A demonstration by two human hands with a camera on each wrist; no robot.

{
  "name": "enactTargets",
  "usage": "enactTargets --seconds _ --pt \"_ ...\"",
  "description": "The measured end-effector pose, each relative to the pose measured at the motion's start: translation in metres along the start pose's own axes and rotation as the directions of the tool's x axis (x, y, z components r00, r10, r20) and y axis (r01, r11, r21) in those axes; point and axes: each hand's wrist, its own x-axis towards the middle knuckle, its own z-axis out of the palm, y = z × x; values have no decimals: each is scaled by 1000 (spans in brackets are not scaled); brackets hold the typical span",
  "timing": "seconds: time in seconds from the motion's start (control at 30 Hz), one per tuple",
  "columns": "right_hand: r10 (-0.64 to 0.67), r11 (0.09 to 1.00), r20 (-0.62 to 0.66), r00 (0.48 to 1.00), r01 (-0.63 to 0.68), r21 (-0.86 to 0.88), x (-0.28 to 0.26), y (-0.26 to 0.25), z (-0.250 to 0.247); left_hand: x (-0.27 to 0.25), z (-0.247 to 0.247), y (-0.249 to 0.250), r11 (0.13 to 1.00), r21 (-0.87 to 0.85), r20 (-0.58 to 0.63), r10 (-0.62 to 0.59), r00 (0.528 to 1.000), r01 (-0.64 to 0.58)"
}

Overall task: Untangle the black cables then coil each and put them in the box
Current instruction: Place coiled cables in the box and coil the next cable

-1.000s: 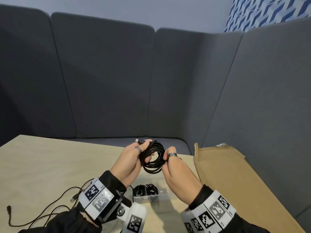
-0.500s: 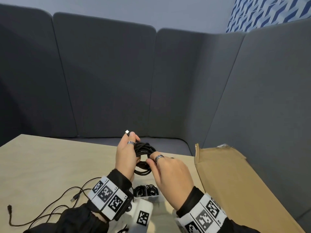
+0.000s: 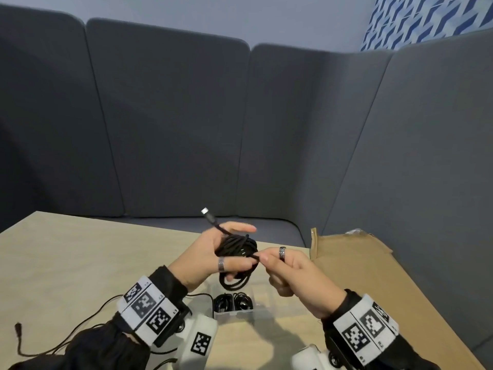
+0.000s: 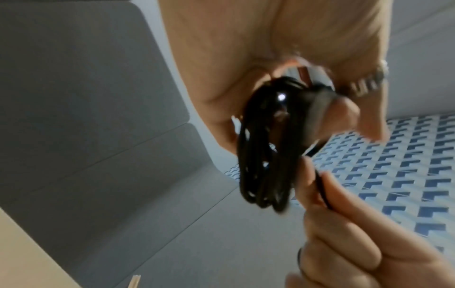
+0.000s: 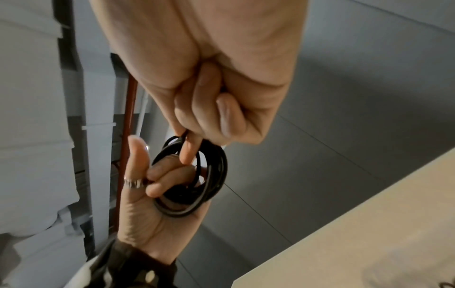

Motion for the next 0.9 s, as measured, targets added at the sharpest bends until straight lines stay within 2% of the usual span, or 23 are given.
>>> enactTargets --seconds 0.03,0.07,0.13,0.2,0.3,0.37,0.4,0.47,0.53,0.57,0.6,0.63,0.67,0.7,0.73,0.77,0.8,0.87,0.9 --pt "25 1000 12 1000 -24 -9 0 2 0 -2 1 0 1000 12 56 -15 998 14" --pt "38 999 25 999 -37 -32 0 2 1 -2 4 0 999 32 43 -3 999 2" --pt "26 992 35 999 -21 -127 -1 -2 3 -1 10 2 994 90 -82 68 994 -61" --pt "-30 952 17 999 33 -305 0 -6 5 3 12 0 977 188 -207 137 969 -98" --pt "-131 811 -10 991 102 -576 0 -7 8 7 10 -10 956 291 -423 160 892 -34" --pt "-151 681 4 988 107 -724 -4 -6 12 7 11 -16 968 250 -534 122 837 18" --pt "-160 645 12 987 113 -756 -6 -7 13 7 14 -18 979 204 -565 102 819 19" --pt "-170 664 22 985 131 -736 -7 -10 11 9 17 -18 994 105 -591 59 804 4" --pt "-163 679 30 986 134 -721 -8 -13 6 12 17 -16 996 90 -588 46 808 8" --pt "-175 614 43 984 144 -776 -9 -13 3 13 17 -14 994 109 -576 52 816 14" --pt "-215 472 42 976 142 -870 -11 -15 1 14 15 -12 990 137 -560 62 826 18" --pt "-313 279 33 949 125 -952 -11 -16 -1 14 13 -10 987 160 -539 65 840 26" --pt "-431 93 47 901 96 -991 -12 -15 -3 14 13 -7 985 166 -518 57 854 35" --pt "-525 -1 37 850 43 -999 -12 -13 -4 13 13 -3 989 143 -493 38 869 38" --pt "-629 -28 17 777 0 -1000 -10 -10 -6 13 15 0 996 80 -464 6 886 35" --pt "-706 -4 -9 708 -17 -1000 -6 -4 -10 13 16 4 999 -9 -434 -36 900 36" --pt "-749 43 -36 661 -7 -999 -2 1 -13 12 19 8 994 -101 -404 -77 911 38" --pt "-764 232 -101 637 126 -964 6 12 -15 11 24 13 965 -259 -365 -142 920 46" --pt "-736 396 -168 656 215 -893 10 16 -12 11 27 12 942 -331 -361 -176 916 51"
